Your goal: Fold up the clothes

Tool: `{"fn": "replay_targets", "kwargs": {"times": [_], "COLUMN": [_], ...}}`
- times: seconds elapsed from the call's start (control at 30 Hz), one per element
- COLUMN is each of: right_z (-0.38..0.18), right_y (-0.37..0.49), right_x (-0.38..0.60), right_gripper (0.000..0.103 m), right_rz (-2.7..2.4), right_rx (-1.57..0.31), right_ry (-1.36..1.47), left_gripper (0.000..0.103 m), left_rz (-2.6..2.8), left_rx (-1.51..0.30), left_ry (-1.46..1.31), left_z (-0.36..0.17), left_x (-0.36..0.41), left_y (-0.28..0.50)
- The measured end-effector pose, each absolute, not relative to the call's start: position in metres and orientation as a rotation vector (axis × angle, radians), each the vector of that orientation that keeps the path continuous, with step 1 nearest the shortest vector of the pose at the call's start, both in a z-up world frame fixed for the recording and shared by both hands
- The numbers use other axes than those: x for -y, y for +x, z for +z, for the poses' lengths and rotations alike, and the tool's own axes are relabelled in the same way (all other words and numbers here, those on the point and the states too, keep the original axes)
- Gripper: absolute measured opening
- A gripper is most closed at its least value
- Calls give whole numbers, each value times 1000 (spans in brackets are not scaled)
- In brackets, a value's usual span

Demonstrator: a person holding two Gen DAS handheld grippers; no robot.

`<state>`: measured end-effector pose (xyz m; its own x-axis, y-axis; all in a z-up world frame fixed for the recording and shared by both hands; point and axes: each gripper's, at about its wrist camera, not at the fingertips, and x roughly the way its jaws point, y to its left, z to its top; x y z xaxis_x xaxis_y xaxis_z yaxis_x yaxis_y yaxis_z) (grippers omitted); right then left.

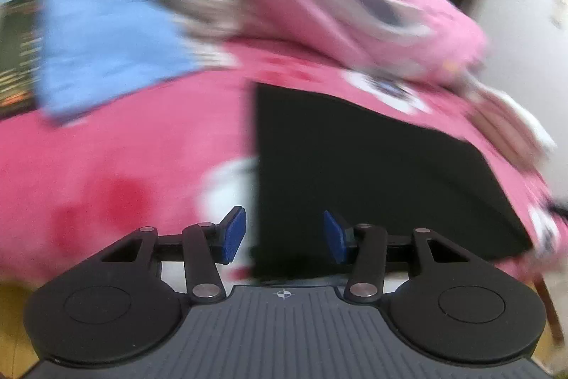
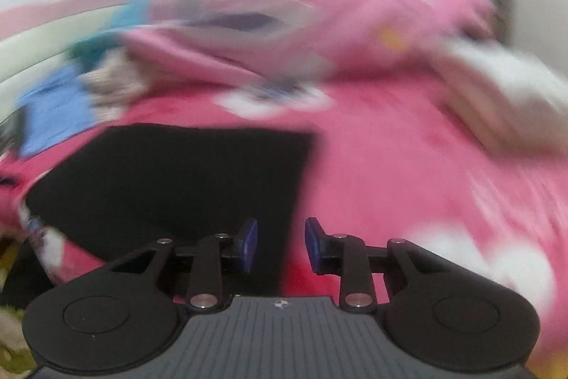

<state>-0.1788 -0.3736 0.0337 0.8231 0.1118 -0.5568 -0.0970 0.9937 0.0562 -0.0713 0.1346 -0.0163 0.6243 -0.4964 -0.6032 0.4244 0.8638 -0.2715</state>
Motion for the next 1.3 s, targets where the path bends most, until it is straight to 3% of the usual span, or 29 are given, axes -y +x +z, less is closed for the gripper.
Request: {"fn": "replay_targets", "kwargs": {"times": [0.17,0.33,0.5,0.63,0.73,0.9,1.13,1.3], "right_z": [3,-14,7,-11,-16,5,-20,12], "right_y": [-114,-108,-97,-62,-43,-20,53,28], "right_x": [360,414,392,377,415,420,438,414], "right_gripper": [23,16,16,15,0,3,0,5], "right_rz": [233,97,171,237,202,195,29,13], "right_rx": [-637,-679,-627,-689,-717,-695,-759,-711], "right_ry": [-20,80,21,-25,152,215,328,259], "left_gripper": [48,48,53,55,56,57,57,57], "left_rz": [-597,-611,-625,-637,-651,-669,-683,-703], "left_rx": [-747,-760,-774,-784,-791,-804,-804,-803], "left_ry": [-38,-54,-71,-84,-90,-107,-137,-143], "left_z": [-34,-38,-43,-46,-47,-47,-49,-50], "left_x": [-109,-114,-120,-124,-127,-131,-135,-139], "left_y": [-65,-64,-62,-60,-59,-56,-55,-53]}}
